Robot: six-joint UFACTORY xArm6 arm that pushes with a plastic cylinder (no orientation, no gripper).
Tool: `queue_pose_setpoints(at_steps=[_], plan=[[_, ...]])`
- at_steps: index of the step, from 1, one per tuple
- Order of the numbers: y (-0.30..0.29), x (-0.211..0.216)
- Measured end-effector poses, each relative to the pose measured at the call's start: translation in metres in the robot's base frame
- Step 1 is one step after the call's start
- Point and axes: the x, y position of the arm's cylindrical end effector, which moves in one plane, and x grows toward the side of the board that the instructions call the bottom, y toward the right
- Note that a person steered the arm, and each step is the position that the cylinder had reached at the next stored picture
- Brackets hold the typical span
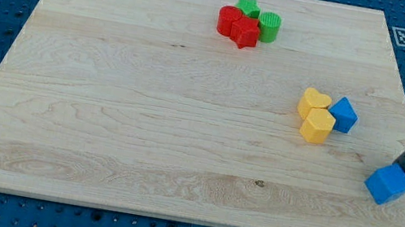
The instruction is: Push the blue cube to the bottom right corner
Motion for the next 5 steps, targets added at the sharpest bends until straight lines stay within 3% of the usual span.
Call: queue_pose_setpoints(at_steps=[4,5], plan=[[-0.040,0.021],[-0.108,0.021]])
